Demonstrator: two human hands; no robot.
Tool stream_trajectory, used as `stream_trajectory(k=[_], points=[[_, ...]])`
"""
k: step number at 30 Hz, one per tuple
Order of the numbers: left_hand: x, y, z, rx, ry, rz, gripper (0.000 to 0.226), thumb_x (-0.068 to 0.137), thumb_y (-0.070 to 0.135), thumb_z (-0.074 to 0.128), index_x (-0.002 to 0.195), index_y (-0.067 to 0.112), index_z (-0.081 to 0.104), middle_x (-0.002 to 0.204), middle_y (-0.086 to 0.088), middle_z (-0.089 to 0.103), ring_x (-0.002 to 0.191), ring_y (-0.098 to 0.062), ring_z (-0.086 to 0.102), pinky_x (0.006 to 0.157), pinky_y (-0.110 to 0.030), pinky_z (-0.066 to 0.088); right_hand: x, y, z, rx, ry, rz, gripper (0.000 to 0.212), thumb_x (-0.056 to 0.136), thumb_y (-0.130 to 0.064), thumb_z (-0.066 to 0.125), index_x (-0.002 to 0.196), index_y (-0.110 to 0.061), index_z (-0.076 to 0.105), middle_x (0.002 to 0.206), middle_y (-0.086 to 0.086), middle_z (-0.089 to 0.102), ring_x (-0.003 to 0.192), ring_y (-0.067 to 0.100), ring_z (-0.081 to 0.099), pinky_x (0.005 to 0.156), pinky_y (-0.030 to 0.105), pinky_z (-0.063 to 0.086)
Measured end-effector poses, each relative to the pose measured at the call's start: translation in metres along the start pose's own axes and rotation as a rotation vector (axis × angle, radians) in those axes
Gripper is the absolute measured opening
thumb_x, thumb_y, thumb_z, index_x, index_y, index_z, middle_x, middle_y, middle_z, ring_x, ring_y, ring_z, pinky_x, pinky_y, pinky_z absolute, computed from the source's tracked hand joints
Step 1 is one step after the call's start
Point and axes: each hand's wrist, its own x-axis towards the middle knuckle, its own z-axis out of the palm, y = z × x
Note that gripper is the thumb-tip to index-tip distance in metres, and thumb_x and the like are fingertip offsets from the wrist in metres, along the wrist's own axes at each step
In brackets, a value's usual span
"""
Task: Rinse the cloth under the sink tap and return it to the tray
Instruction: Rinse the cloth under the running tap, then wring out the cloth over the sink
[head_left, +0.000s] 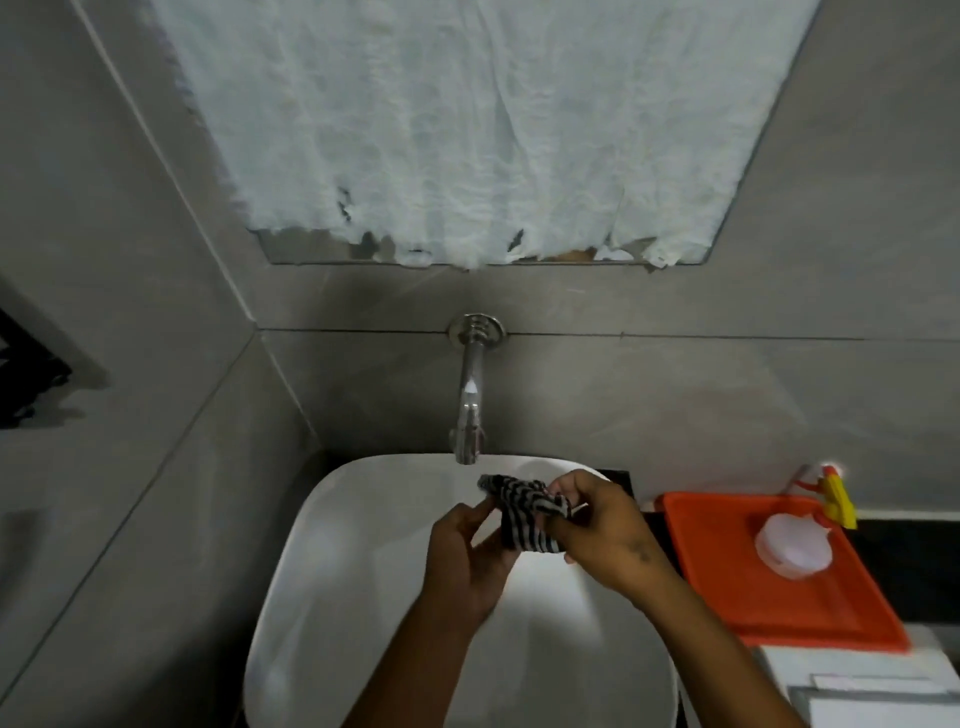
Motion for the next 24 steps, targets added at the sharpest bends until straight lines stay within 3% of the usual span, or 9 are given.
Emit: stream_trajectory(k=[3,7,10,13,15,19,21,24], points=[[0.019,-0.016,0.020,0.207,0.046,0.014,0.018,0.087,-0.005,0.051,0.101,-0.007,0.063,0.091,-0.021,0.072,0.080,-0.030,0.074,0.070,-0.037,0.065,-0.015,0.024,-0.027,0.069,0.096,-0.019,0.017,0.083,-0.012,0.072,0.091,-0.024,0.062,0.089,0.001,0.067,0.070,0.023,0.066,0.056,0.028,0.053],[0.056,-0.055,0.066,0.439,0.043,0.127,0.025,0.078,-0.013,0.064,0.102,-0.004,0.064,0.088,-0.019,0.071,0.079,-0.026,0.069,0.066,-0.030,0.063,-0.035,0.071,-0.069,0.464,0.259,0.164,0.017,0.086,-0.001,0.069,0.093,-0.015,0.062,0.085,0.004,0.072,0.065,0.014,0.068,0.049,0.026,0.054],[0.091,-0.114,0.107,0.979,-0.036,0.365,0.032,0.068,-0.014,0.071,0.076,0.015,0.063,0.079,-0.008,0.069,0.072,-0.021,0.065,0.063,-0.031,0.056,-0.039,0.118,-0.097,0.648,0.400,0.341,0.011,0.088,-0.003,0.067,0.096,-0.009,0.061,0.081,0.007,0.071,0.064,0.017,0.068,0.049,0.024,0.056],[0.135,-0.178,0.130,1.492,-0.181,0.485,0.028,0.068,-0.009,0.070,0.080,0.016,0.064,0.089,-0.010,0.071,0.079,-0.021,0.064,0.071,-0.030,0.050,-0.028,0.167,-0.113,0.804,0.485,0.524,0.004,0.091,-0.002,0.063,0.095,-0.004,0.062,0.084,0.016,0.069,0.066,0.022,0.066,0.045,0.022,0.057],[0.172,-0.218,0.128,1.783,-0.258,0.495,0.024,0.069,-0.009,0.066,0.087,0.006,0.070,0.099,-0.014,0.074,0.090,-0.026,0.067,0.077,-0.028,0.049,-0.014,0.206,-0.119,0.798,0.513,0.617,0.005,0.091,-0.001,0.062,0.093,0.002,0.066,0.085,0.020,0.069,0.064,0.024,0.066,0.049,0.026,0.059],[0.236,-0.276,0.108,2.071,-0.328,0.413,0.024,0.075,-0.009,0.058,0.086,0.009,0.068,0.112,-0.017,0.070,0.107,-0.034,0.064,0.094,-0.035,0.052,0.025,0.280,-0.126,0.641,0.534,0.720,0.022,0.086,-0.004,0.066,0.104,0.009,0.068,0.092,0.025,0.072,0.076,0.037,0.070,0.080,0.052,0.061],[0.256,-0.297,0.093,2.190,-0.368,0.401,0.024,0.079,-0.008,0.057,0.088,0.011,0.067,0.119,-0.019,0.066,0.112,-0.036,0.061,0.100,-0.042,0.049,0.039,0.314,-0.131,0.518,0.450,0.773,0.024,0.086,-0.006,0.066,0.106,0.007,0.067,0.099,0.023,0.073,0.091,0.040,0.071,0.089,0.053,0.057],[0.267,-0.311,0.074,2.398,-0.446,0.369,0.027,0.085,0.000,0.060,0.110,0.004,0.067,0.128,-0.020,0.062,0.119,-0.036,0.058,0.101,-0.040,0.045,0.048,0.344,-0.132,0.250,0.303,0.775,0.024,0.087,-0.005,0.063,0.107,0.008,0.067,0.081,0.012,0.078,0.077,0.029,0.065,0.084,0.040,0.054]])
